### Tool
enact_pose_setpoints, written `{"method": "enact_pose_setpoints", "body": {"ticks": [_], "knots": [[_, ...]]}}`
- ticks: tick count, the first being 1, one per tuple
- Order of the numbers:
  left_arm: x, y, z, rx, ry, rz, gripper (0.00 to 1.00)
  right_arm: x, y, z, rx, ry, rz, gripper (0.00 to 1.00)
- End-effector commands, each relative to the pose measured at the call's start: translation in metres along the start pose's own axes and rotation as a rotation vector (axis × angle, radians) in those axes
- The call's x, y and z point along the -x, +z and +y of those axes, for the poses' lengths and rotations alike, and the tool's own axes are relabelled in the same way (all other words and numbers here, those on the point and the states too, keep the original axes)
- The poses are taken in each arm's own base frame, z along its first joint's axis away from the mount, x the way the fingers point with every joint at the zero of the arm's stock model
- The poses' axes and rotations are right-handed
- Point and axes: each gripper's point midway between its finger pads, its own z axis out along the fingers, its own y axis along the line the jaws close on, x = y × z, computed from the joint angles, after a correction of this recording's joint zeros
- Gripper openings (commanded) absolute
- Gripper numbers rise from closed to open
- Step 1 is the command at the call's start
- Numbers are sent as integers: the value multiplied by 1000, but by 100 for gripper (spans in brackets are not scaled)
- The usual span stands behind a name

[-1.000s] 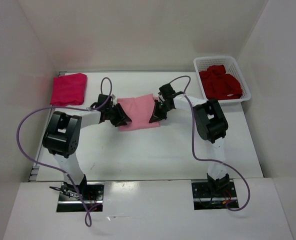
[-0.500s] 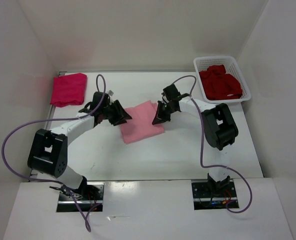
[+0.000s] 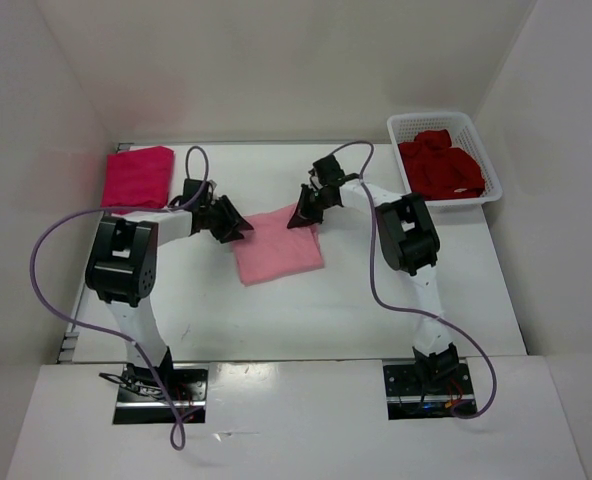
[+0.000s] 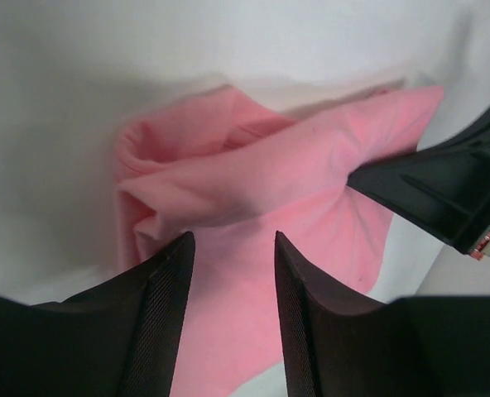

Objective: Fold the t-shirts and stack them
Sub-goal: Smooth out wrinkles on the folded tshirt

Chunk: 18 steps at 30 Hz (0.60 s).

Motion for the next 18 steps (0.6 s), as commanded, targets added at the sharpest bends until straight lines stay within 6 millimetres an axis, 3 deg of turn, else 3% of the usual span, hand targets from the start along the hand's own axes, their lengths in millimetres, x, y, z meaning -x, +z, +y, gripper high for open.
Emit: {"method": "enact_pose_setpoints", "body": {"ticks": [1, 3, 6, 7, 10, 14, 15, 16, 18], "knots": [[19, -7, 6, -5, 31, -72, 52, 18, -2, -2, -30, -16, -50, 0], [19, -15, 9, -17, 3, -69, 53, 17, -2, 0, -21, -16, -42, 0], [30, -49, -27, -100, 46, -138, 62, 19, -10, 10, 0, -27, -51, 0], [24, -55, -25, -100, 46, -138, 65, 19, -15, 14, 2, -29, -53, 0], [20, -73, -20, -62, 74, -177, 74, 24, -37, 45, 74, -64, -66, 14], [-4, -63, 13, 17, 61, -109, 81, 32, -74, 81, 130, -122, -119, 44], [-12, -56, 25, 47, 51, -77, 97, 31, -82, 86, 135, -136, -126, 51], [-18, -53, 30, 50, 43, -53, 100, 33, -99, 101, 158, -158, -155, 55], [-25, -47, 32, 58, 56, -31, 100, 24, -109, 99, 145, -162, -158, 60]]}}
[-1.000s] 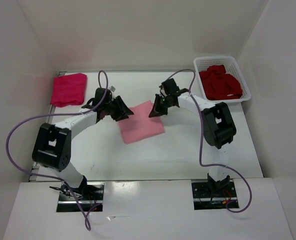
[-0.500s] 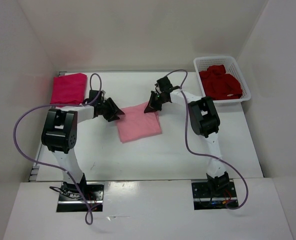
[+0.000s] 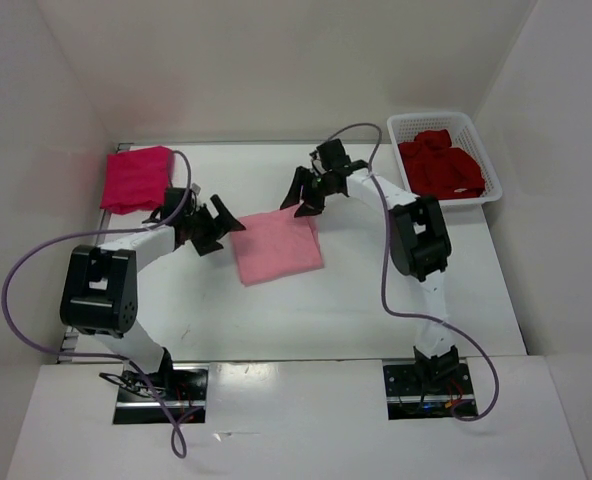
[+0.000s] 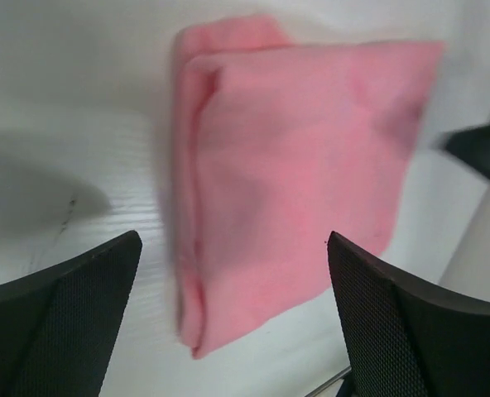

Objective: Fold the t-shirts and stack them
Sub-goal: Smooth out wrinkles on the folded tshirt, then put the neatly folded tshirt into the corner of the board with the left arm

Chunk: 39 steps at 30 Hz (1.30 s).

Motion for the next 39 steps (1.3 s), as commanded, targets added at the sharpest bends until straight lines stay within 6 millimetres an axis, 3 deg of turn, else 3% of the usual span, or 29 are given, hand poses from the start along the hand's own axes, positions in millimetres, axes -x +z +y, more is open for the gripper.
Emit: {"method": "enact_pose_setpoints", "body": {"ticks": [1, 4, 5, 6, 7, 8, 9, 10, 11, 13, 14, 15, 17, 18, 20, 21, 22, 25, 26, 29, 30, 32, 35, 36, 37, 38, 39], "knots": [[-32, 15, 27, 71, 11, 100, 100, 19, -72, 61, 100, -114, -127, 60], [-42, 25, 35, 89, 4, 134, 99, 6, -108, 67, 118, -123, -177, 60], [-45, 31, 42, 101, -3, 147, 91, 7, -118, 61, 112, -110, -194, 60], [-48, 34, 41, 88, -6, 160, 87, 3, -123, 62, 117, -115, -200, 60], [-55, 36, 40, 85, -14, 185, 84, -4, -125, 50, 108, -95, -191, 60], [-58, 42, 36, 78, 1, 195, 81, -4, -141, 52, 121, -93, -223, 59], [-55, 44, 27, 57, 11, 183, 78, -20, -138, 43, 120, -78, -189, 59], [-63, 50, 28, 55, 0, 205, 76, -24, -148, 41, 121, -76, -204, 59], [-64, 56, 13, 16, 24, 204, 71, -32, -146, 26, 106, -43, -195, 59], [-70, 68, 3, -6, 25, 225, 63, -39, -156, 24, 116, -32, -207, 59], [-77, 73, -4, -21, 42, 247, 57, -44, -156, 11, 102, -11, -205, 59], [-72, 80, -17, -52, 43, 245, 44, -50, -157, 10, 108, -9, -195, 59], [-65, 87, -35, -89, 46, 238, 33, -55, -161, -4, 91, 20, -201, 55], [-47, 91, -55, -126, 57, 204, 24, -60, -162, -5, 96, 22, -191, 53], [-29, 92, -75, -151, 74, 170, 17, -70, -163, -14, 91, 41, -179, 53], [-18, 91, -84, -153, 91, 148, 15, -71, -166, -18, 87, 50, -184, 52], [4, 87, -110, -196, 125, 96, 14, -77, -168, -23, 83, 71, -186, 52], [32, 83, -133, -222, 165, 45, 12, -90, -170, -33, 75, 95, -184, 52], [63, 72, -149, -257, 171, -22, 12, -90, -172, -37, 72, 104, -192, 52], [106, 56, -159, -274, 162, -95, 12, -99, -167, -44, 65, 121, -166, 55], [138, 39, -164, -285, 165, -158, 12, -97, -169, -46, 63, 127, -172, 55], [184, 11, -158, -292, 148, -246, 12, -101, -168, -48, 67, 123, -160, 55], [231, -36, -154, -310, 131, -364, 12, -101, -168, -48, 67, 123, -160, 55], [258, -58, -135, -295, 103, -430, 12, -99, -167, -47, 73, 114, -154, 55], [269, -78, -130, -291, 98, -470, 12, -100, -165, -48, 69, 119, -148, 55], [275, -86, -115, -285, 76, -490, 12, -101, -165, -47, 77, 118, -141, 55], [292, -103, -86, -248, 29, -544, 12, -101, -165, -47, 77, 118, -141, 55]]}}
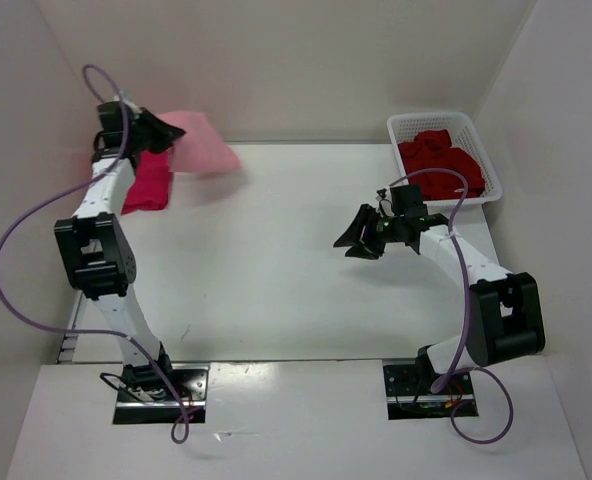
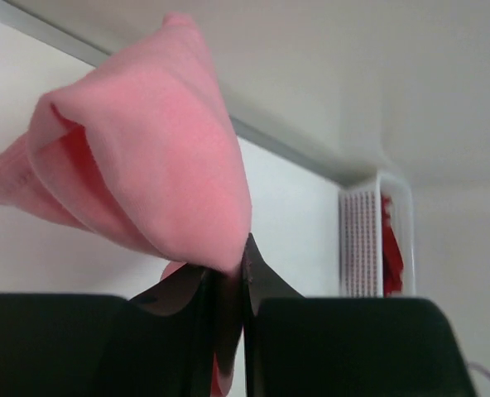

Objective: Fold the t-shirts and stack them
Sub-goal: Put the neatly folded tshirt into the corner of the board with the left arm

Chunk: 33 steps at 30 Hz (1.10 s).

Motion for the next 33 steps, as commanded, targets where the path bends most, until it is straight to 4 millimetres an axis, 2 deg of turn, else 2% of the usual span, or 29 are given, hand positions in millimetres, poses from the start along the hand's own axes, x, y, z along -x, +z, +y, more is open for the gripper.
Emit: {"method": "enact_pose_setpoints", "body": {"ticks": [1, 2, 3, 4, 5, 6, 8, 11, 12, 13, 14, 15, 17, 18, 19, 20, 21, 22, 23, 24, 25, 26, 28, 29, 30, 31, 32, 33], "knots": [[71, -65, 9, 15, -5, -196, 16, 7, 0, 7, 44, -44, -13, 55], [77, -74, 24, 46, -23, -237, 22, 7, 0, 7, 44, -44, -13, 55], [62, -79, 70, 150, -103, -248, 40, 6, -1, 8, 51, -44, -7, 55], [73, -105, 88, 189, -133, -317, 57, 6, -1, 8, 51, -44, -7, 55], [75, -116, 106, 223, -156, -377, 75, 5, -2, 11, 57, -54, 0, 55], [54, -131, 143, 293, -246, -379, 97, 5, 0, 8, 52, -48, 5, 55], [34, -142, 165, 333, -310, -372, 100, 4, 0, 7, 47, -52, 12, 60], [1, -151, 176, 371, -353, -333, 100, 8, -2, 12, 56, -73, 0, 63], [-1, -157, 168, 355, -355, -337, 100, 8, -2, 12, 56, -73, 0, 63], [-9, -160, 170, 364, -363, -328, 100, 11, -3, 13, 47, -73, -8, 58], [-20, -161, 171, 362, -372, -306, 100, 12, -3, 11, 36, -72, -17, 45], [-22, -164, 160, 335, -355, -287, 100, 19, -3, 11, 22, -79, -42, 37], [-38, -162, 150, 320, -314, -229, 100, 26, -4, 17, 24, -89, -60, 20], [-45, -160, 148, 330, -295, -195, 100, 32, -3, 15, 7, -89, -75, 16], [-51, -159, 140, 321, -245, -171, 100, 42, -4, 23, 12, -102, -96, 14], [-63, -151, 119, 276, -196, -133, 100, 49, -5, 28, 14, -111, -113, 14], [-73, -146, 112, 266, -170, -100, 95, 57, -6, 29, -7, -125, -134, 9], [-88, -137, 88, 222, -104, -51, 77, 73, -11, 43, 6, -164, -176, 6], [-102, -132, 78, 204, -75, -11, 71, 79, -15, 47, -2, -169, -196, 3], [-118, -125, 68, 188, -48, 50, 67, 95, -20, 53, -19, -172, -262, 0], [-126, -117, 51, 164, 6, 94, 63, 104, -29, 60, -21, -172, -319, 0], [-166, -106, 36, 141, 34, 213, 55, 119, -39, 59, -36, -153, -383, 0], [-205, -100, 13, 76, 74, 321, 51, 152, -54, 54, -106, -127, -508, 0], [-241, -99, -1, 46, 105, 402, 48, 169, -62, 41, -155, -93, -547, 0], [-258, -101, -7, 31, 121, 438, 46, 185, -75, 39, -204, -89, -578, 4], [-285, -104, -20, -6, 121, 505, 46, 202, -70, 13, -304, -57, -598, 7], [-302, -108, -20, -18, 128, 544, 45, 212, -76, -7, -386, -26, -604, 11], [-310, -110, -25, -30, 139, 562, 45, 234, -90, -3, -422, -41, -663, 18]]}}
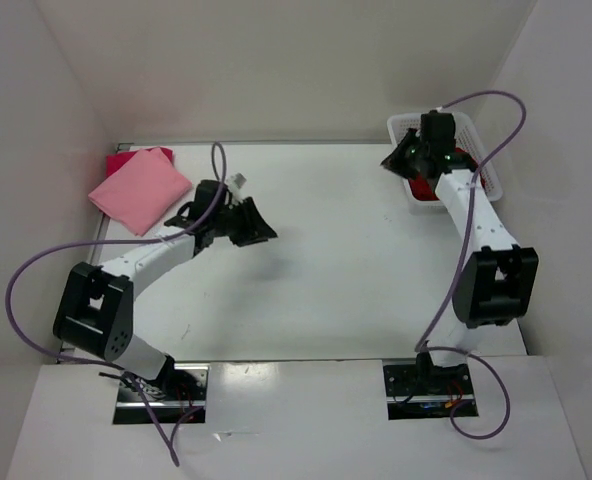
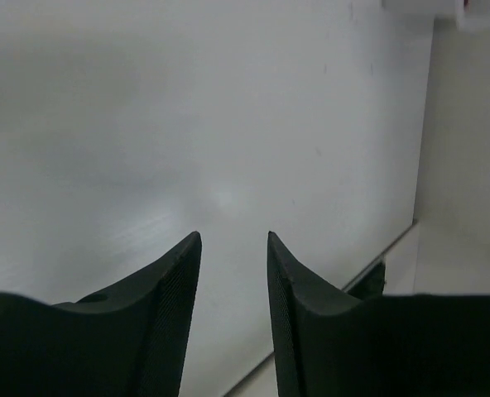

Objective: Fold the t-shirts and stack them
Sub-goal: Put the neatly folded tshirt into the corner of the board with the left arm, then grab crumpled tshirt from bin with the right arm

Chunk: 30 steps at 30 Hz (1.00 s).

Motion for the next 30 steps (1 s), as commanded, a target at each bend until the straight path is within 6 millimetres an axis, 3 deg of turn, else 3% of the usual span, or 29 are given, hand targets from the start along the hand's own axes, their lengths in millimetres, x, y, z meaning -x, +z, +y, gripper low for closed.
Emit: {"method": "enact_pose_setpoints", "body": {"ticks": [1, 3, 4, 5, 6, 8, 10, 12, 13, 14, 15, 16, 17, 18, 19, 23, 26, 30], "knots": [[-50, 7, -10, -40, 40, 144, 45, 71, 8, -63, -348, -21, -210, 21], [-68, 9, -7, -34, 45, 183, 46, 106, 15, -91, -466, -10, -305, 28], [-74, 8, -12, -57, 61, 205, 48, 121, 14, -106, -534, -27, -352, 38], [-78, 8, -8, -50, 66, 214, 48, 133, 25, -117, -559, -26, -367, 44], [-77, 5, -11, -64, 79, 213, 50, 145, 25, -133, -584, -13, -379, 52], [-80, 3, -8, -60, 89, 219, 51, 164, 41, -152, -590, 13, -383, 58], [-80, 3, -8, -61, 99, 218, 51, 178, 48, -153, -585, 18, -406, 65], [-82, 3, -6, -57, 108, 224, 51, 180, 64, -172, -623, 25, -406, 68], [-83, 2, -7, -64, 107, 230, 51, 190, 67, -167, -608, 33, -431, 72], [-84, 4, -5, -60, 114, 236, 51, 197, 70, -174, -619, 48, -447, 72], [-87, 5, -1, -49, 107, 249, 51, 185, 89, -189, -648, 49, -400, 72], [-87, 5, -1, -49, 107, 249, 51, 199, 90, -182, -631, 48, -428, 72], [-87, 5, -1, -50, 116, 249, 53, 199, 98, -183, -627, 49, -415, 73], [-89, 7, 2, -43, 111, 257, 53, 188, 119, -200, -652, 50, -373, 73], [-89, 7, 2, -43, 111, 257, 53, 200, 120, -190, -623, 49, -386, 73], [-85, 9, 6, -27, 102, 252, 54, 198, 151, -192, -572, 50, -349, 72], [-81, 8, 8, -19, 75, 243, 54, 196, 160, -200, -558, 67, -338, 65], [-75, 7, 10, -3, 56, 217, 55, 185, 175, -196, -496, 68, -290, 46]]}}
